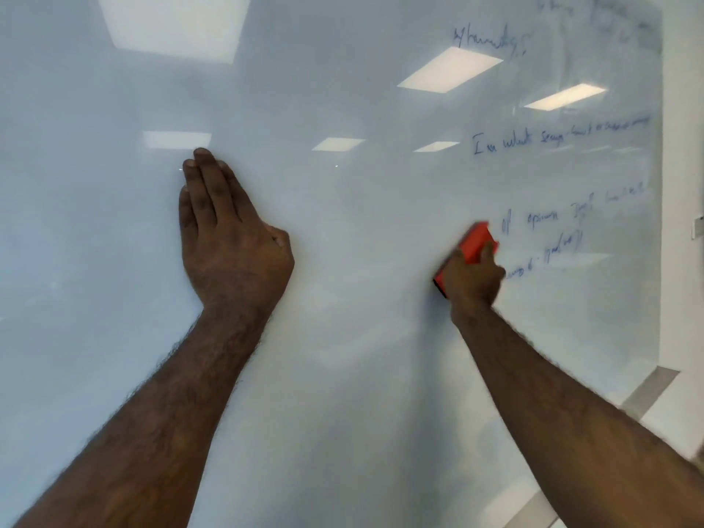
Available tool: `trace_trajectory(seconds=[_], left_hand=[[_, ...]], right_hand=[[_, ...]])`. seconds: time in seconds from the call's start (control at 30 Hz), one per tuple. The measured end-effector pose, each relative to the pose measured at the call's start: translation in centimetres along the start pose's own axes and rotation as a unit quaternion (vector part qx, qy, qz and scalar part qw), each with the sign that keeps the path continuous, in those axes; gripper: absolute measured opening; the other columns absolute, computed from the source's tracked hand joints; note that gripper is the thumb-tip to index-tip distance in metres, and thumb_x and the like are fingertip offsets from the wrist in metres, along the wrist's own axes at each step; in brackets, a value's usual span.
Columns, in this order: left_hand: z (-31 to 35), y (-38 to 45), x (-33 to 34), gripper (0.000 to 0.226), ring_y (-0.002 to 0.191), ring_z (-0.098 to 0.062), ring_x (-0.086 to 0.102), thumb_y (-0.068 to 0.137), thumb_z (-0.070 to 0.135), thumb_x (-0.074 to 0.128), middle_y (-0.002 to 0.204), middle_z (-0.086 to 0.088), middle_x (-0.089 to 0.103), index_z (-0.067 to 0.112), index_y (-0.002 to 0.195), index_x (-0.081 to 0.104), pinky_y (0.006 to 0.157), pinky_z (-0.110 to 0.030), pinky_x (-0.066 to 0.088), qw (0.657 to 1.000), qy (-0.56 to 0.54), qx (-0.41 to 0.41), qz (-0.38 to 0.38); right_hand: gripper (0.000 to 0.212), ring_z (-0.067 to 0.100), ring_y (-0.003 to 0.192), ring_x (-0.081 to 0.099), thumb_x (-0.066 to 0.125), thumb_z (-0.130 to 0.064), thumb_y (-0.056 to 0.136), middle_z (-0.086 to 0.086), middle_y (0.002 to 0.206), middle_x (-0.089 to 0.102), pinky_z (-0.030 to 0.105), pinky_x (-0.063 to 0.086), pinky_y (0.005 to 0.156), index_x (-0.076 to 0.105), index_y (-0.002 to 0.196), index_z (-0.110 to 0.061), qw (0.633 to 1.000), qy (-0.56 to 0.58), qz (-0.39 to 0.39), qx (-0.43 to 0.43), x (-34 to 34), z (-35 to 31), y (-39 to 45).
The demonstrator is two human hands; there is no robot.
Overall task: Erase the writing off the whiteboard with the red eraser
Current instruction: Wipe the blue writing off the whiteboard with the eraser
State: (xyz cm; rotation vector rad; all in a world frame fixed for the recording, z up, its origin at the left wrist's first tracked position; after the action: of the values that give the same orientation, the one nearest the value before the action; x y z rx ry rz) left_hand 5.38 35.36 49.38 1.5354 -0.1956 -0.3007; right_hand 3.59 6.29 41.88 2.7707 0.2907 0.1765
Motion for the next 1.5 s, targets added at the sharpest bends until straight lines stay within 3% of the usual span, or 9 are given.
trace_trajectory(seconds=[0.1,0.2,0.3,0.63,0.73,1.07,1.33,1.4,1.5], left_hand=[[2.7,2.7,0.4,0.075,0.151,-0.037,0.011,0.086,0.02,0.033,0.162,-0.025,0.012,-0.011,0.151,0.015,0.124,-0.04,0.006,1.0,-0.025,-0.01,-0.009],[4.1,5.6,1.2,0.072,0.153,-0.032,0.004,0.091,0.025,0.031,0.164,-0.021,0.005,-0.002,0.155,0.011,0.123,-0.041,0.002,0.999,-0.025,0.03,-0.018],[4.6,8.0,1.8,0.067,0.153,-0.029,0.003,0.096,0.028,0.027,0.165,-0.017,0.004,0.005,0.157,0.011,0.124,-0.042,0.002,0.998,-0.026,0.064,-0.011],[7.2,11.6,2.6,0.065,0.153,-0.028,0.002,0.099,0.027,0.021,0.165,-0.017,0.002,0.0,0.156,0.006,0.124,-0.041,0.002,0.998,-0.015,0.053,0.015],[9.0,13.4,3.5,0.065,0.153,-0.026,0.0,0.101,0.029,0.023,0.165,-0.015,0.0,0.001,0.156,0.006,0.124,-0.039,0.001,0.998,-0.015,0.063,0.016],[12.3,19.3,5.3,0.065,0.153,-0.021,-0.003,0.1,0.033,0.018,0.166,-0.01,-0.004,0.004,0.157,0.003,0.124,-0.037,0.0,0.995,0.003,0.099,0.0],[12.9,20.9,5.7,0.066,0.153,-0.019,-0.002,0.101,0.035,0.02,0.166,-0.008,-0.002,0.006,0.157,0.004,0.124,-0.035,0.001,0.995,-0.007,0.098,0.015],[12.9,21.0,5.7,0.067,0.153,-0.018,-0.003,0.1,0.036,0.021,0.166,-0.007,-0.004,0.007,0.157,0.003,0.123,-0.034,0.0,0.995,-0.006,0.094,0.012],[12.8,21.4,5.7,0.07,0.153,-0.017,-0.004,0.098,0.039,0.021,0.166,-0.006,-0.007,0.007,0.157,0.001,0.123,-0.034,-0.001,0.996,-0.004,0.084,0.013]], right_hand=[[0.069,0.034,0.101,0.058,0.063,-0.035,0.09,0.016,0.114,0.05,0.034,0.048,0.092,0.033,0.151,-0.027,0.977,0.031,-0.038,-0.206,1.2,-6.1,-2.0],[0.067,0.028,0.102,0.054,0.062,-0.037,0.089,0.012,0.116,0.049,0.033,0.049,0.089,0.036,0.15,-0.026,0.91,0.024,-0.064,-0.408,2.2,-9.0,-4.0],[0.064,0.026,0.106,0.05,0.056,-0.038,0.092,0.012,0.122,0.05,0.035,0.047,0.089,0.034,0.15,-0.025,0.872,-0.018,-0.026,-0.489,2.0,-8.1,-2.6],[0.063,0.033,0.107,0.052,0.058,-0.025,0.097,0.018,0.115,0.047,0.045,0.047,0.096,0.029,0.152,-0.017,0.977,-0.004,0.021,-0.211,-0.5,4.8,4.0],[0.062,0.034,0.108,0.051,0.055,-0.026,0.098,0.017,0.112,0.045,0.043,0.044,0.1,0.027,0.152,-0.017,0.987,0.005,0.03,-0.16,-0.2,4.1,5.6],[0.061,0.034,0.118,0.043,0.046,-0.038,0.1,0.018,0.126,0.043,0.039,0.039,0.103,0.022,0.154,-0.021,0.93,-0.061,0.036,-0.361,1.7,-16.4,13.5],[0.06,0.03,0.106,0.048,0.042,-0.042,0.097,0.015,0.124,0.048,0.04,0.046,0.091,0.028,0.153,-0.024,0.79,-0.041,0.02,-0.611,3.6,-20.6,11.3],[0.059,0.032,0.111,0.046,0.043,-0.041,0.099,0.016,0.126,0.046,0.042,0.045,0.094,0.024,0.154,-0.026,0.816,-0.048,0.024,-0.575,3.1,-20.5,14.4],[0.062,0.038,0.117,0.043,0.044,-0.04,0.1,0.021,0.125,0.042,0.044,0.041,0.099,0.02,0.155,-0.027,0.913,-0.043,0.057,-0.401,2.4,-19.3,19.1]])
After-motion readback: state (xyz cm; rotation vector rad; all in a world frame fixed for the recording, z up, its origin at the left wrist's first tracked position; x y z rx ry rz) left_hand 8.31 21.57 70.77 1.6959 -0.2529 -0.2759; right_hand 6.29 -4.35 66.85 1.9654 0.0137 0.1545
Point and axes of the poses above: each hand's wrist, its own y-axis towards the middle knuckle, its own x-axis out of the palm, z = x × y, the point moved 1 cm from there along y, towards the middle knuckle
